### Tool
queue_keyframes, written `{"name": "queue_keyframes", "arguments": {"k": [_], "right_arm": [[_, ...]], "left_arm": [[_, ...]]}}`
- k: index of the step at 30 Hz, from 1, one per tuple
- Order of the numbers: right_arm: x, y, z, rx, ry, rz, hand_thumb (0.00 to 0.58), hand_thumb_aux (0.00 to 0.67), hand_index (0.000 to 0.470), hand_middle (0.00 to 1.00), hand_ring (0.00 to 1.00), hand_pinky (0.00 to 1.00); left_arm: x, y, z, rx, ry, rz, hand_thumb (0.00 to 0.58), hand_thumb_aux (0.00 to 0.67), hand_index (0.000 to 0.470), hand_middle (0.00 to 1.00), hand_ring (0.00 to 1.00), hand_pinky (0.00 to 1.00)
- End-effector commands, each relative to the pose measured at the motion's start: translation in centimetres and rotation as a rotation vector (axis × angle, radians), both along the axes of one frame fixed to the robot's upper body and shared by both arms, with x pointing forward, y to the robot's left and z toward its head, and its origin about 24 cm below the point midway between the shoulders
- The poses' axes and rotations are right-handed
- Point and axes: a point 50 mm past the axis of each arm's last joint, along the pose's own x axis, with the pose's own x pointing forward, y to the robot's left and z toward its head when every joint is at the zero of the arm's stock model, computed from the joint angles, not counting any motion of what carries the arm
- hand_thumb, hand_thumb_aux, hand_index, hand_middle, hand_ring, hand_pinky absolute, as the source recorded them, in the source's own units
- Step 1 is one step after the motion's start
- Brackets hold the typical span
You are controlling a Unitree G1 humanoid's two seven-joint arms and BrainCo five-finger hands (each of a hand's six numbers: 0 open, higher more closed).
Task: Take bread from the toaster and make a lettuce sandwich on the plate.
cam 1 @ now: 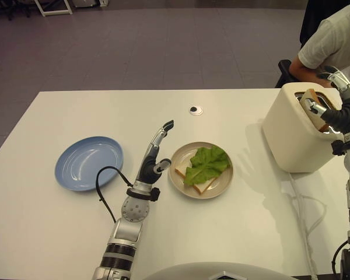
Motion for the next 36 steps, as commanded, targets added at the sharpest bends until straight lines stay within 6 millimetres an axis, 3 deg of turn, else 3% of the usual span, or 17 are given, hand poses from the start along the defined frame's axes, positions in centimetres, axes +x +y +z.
{"name": "queue_keyframes", "arguments": {"k": [1,10,20,26,30,31,33,34,35,36], "right_arm": [[-0.4,-0.3,-2.3,0.017,0.081,-0.023,0.000,0.000,0.000,0.00,0.00,0.00],[-1.0,-1.7,-2.8,-0.018,0.078,-0.124,0.000,0.000,0.000,0.00,0.00,0.00],[-2.1,-3.2,-0.9,-0.167,0.040,-0.221,0.000,0.000,0.000,0.00,0.00,0.00],[-1.6,-3.3,-3.4,-0.160,0.162,-0.213,0.000,0.000,0.000,0.00,0.00,0.00],[-1.4,-3.1,-4.0,-0.153,0.186,-0.193,0.000,0.000,0.000,0.00,0.00,0.00],[-1.3,-3.0,-4.0,-0.149,0.189,-0.187,0.053,0.032,0.022,0.00,0.00,0.00],[-1.3,-2.9,-4.1,-0.146,0.190,-0.178,0.251,0.166,0.116,0.00,0.00,0.00],[-1.2,-2.8,-4.1,-0.145,0.189,-0.174,0.452,0.355,0.249,0.00,0.00,0.00],[-1.2,-2.7,-4.1,-0.145,0.189,-0.171,0.528,0.470,0.330,0.00,0.00,0.00],[-1.2,-2.7,-4.1,-0.144,0.188,-0.169,0.557,0.536,0.376,0.00,0.00,0.00]], "left_arm": [[-0.4,0.3,-0.2,0.000,0.014,0.012,0.000,0.000,0.000,0.00,0.00,0.00],[-0.3,0.4,-0.2,0.007,0.017,0.010,0.000,0.000,0.000,0.00,0.00,0.00],[-0.3,0.5,-0.2,0.003,0.018,0.010,0.000,0.000,0.000,0.00,0.00,0.00],[-0.3,0.4,-0.2,-0.001,0.023,0.008,0.000,0.000,0.000,0.00,0.00,0.00],[-0.4,0.4,-0.3,-0.002,0.026,0.007,0.000,0.000,0.000,0.00,0.00,0.00],[-0.5,0.4,-0.3,-0.002,0.027,0.007,0.000,0.000,0.000,0.00,0.00,0.00],[-0.5,0.5,-0.2,-0.001,0.028,0.008,0.000,0.000,0.000,0.00,0.00,0.00],[-0.6,0.5,-0.2,-0.002,0.028,0.008,0.000,0.000,0.000,0.00,0.00,0.00],[-0.6,0.5,-0.2,-0.001,0.028,0.008,0.000,0.000,0.000,0.00,0.00,0.00],[-0.6,0.6,-0.2,-0.002,0.029,0.008,0.000,0.000,0.000,0.00,0.00,0.00]]}}
